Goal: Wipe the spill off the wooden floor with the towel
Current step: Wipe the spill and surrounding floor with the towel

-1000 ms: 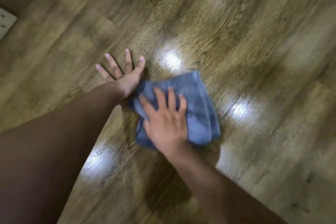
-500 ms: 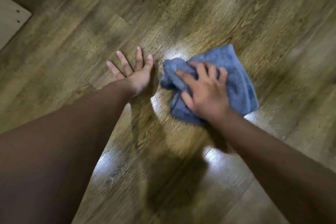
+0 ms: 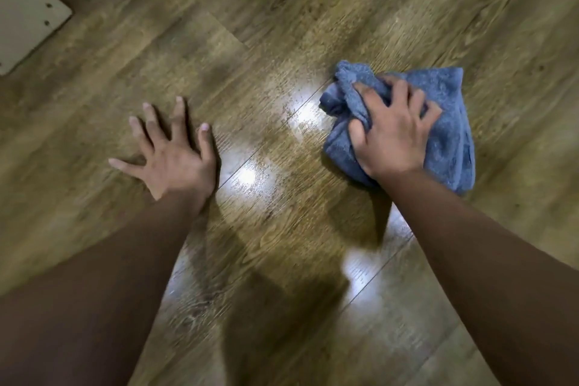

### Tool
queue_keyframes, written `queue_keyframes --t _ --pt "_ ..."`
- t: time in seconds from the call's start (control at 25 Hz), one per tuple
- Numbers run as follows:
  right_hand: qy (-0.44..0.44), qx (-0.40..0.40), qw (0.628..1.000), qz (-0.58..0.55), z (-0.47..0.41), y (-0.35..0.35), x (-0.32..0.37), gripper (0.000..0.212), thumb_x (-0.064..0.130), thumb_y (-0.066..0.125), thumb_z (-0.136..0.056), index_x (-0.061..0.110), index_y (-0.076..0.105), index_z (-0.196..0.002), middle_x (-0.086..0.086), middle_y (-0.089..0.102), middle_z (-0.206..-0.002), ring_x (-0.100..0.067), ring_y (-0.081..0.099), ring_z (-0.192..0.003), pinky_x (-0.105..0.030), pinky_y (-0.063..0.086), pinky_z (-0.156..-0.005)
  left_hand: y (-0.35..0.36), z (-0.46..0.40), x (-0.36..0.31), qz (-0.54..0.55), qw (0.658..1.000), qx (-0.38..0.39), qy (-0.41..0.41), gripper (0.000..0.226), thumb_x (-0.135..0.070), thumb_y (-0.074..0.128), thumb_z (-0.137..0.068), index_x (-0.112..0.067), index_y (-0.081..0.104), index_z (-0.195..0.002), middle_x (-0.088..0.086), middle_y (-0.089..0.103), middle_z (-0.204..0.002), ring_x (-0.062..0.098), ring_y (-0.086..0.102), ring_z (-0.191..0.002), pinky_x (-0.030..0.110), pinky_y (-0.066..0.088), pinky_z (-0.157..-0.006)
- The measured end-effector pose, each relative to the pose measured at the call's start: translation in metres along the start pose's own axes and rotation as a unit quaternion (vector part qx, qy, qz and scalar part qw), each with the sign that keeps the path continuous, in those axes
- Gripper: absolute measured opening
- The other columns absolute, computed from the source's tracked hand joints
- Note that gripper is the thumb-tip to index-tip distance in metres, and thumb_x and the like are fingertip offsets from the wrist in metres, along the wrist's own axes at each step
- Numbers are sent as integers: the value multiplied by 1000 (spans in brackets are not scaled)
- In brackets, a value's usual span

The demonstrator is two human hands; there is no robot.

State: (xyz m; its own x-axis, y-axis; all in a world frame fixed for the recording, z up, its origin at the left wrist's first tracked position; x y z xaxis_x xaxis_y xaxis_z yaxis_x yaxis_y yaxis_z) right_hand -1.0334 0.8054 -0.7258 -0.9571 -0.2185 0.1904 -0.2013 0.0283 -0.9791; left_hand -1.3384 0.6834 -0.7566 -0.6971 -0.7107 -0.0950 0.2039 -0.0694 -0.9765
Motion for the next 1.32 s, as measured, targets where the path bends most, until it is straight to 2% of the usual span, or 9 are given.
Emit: queue_keyframes --t 0.28,0.36,0.48,0.6,0.72,0.84,1.0,1.2,1.32 --pt "196 0 981 2 6 11 53 61 38 62 -87 46 42 -144 -14 39 -140 -38 36 -122 -57 25 -99 10 -3 0 6 999 -48 17 65 -73 12 -97 -49 19 -157 1 9 -171 26 0 -158 80 -7 -108" --pt "164 19 986 2 21 14 84 62 41 64 -86 48 42 -143 -13 39 -140 -36 35 -122 -56 24 -99 10 -2 -3 -5 999 -40 22 65 -73 10 -97 -49 17 -157 2 8 -172 27 -1 -158 80 -8 -108" --pt "45 74 996 -18 66 15 127 62 46 64 -85 50 42 -143 -8 35 -145 -32 27 -127 -55 18 -104 6 -2 -6 -14 1000 -10 23 65 -72 7 -96 -49 12 -158 4 4 -172 28 -6 -158 82 -8 -106" --pt "-26 113 993 -18 106 13 137 64 46 64 -87 50 39 -146 -5 32 -150 -33 27 -136 -59 19 -111 -3 -3 -8 -1 999 38 20 65 -69 11 -98 -47 11 -159 6 -2 -172 30 -11 -157 84 -9 -105" --pt "-59 128 990 -12 145 5 122 65 46 68 -84 47 43 -144 -5 39 -149 -36 32 -138 -59 25 -112 -19 8 -30 44 995 42 79 56 -56 27 -103 -34 34 -155 8 5 -172 28 -5 -158 81 -9 -110" --pt "-46 110 993 7 203 -14 71 67 48 70 -76 45 49 -139 -3 44 -143 -34 39 -133 -58 33 -107 -19 72 -98 121 961 48 244 47 -46 37 -105 -30 47 -148 4 17 -170 22 3 -158 66 -4 -119" --pt "80 92 992 16 288 -41 -60 63 49 54 -73 43 55 -136 -4 48 -139 -34 41 -125 -51 26 -103 6 186 -185 183 885 99 416 47 -42 42 -102 -23 56 -143 4 31 -166 23 13 -157 52 4 -124" --pt "290 39 955 40 384 -83 -240 63 50 49 -75 39 54 -136 -11 49 -138 -40 46 -117 -53 30 -97 57 321 -276 42 780 176 599 61 -46 52 -100 -31 36 -157 -3 9 -172 17 -6 -158 50 -9 -124" --pt "393 -12 919 41 410 -96 -324 64 51 45 -76 37 56 -137 -11 47 -140 -39 43 -116 -53 27 -99 80 365 -318 -14 772 185 608 68 -53 45 -100 -30 24 -160 -3 -2 -173 17 -15 -157 53 -14 -122"
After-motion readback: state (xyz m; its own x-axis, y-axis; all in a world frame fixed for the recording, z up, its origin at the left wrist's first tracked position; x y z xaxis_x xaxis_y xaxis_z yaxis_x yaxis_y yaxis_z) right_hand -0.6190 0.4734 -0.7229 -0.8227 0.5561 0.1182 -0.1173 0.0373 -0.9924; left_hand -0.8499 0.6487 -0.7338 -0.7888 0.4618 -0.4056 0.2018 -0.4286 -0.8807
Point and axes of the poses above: each hand's wrist, its own z-axis away from the middle knuckle, its own y-axis out of the palm, x = y × z, the point moved 3 cm from there along -z, towards the middle knuckle
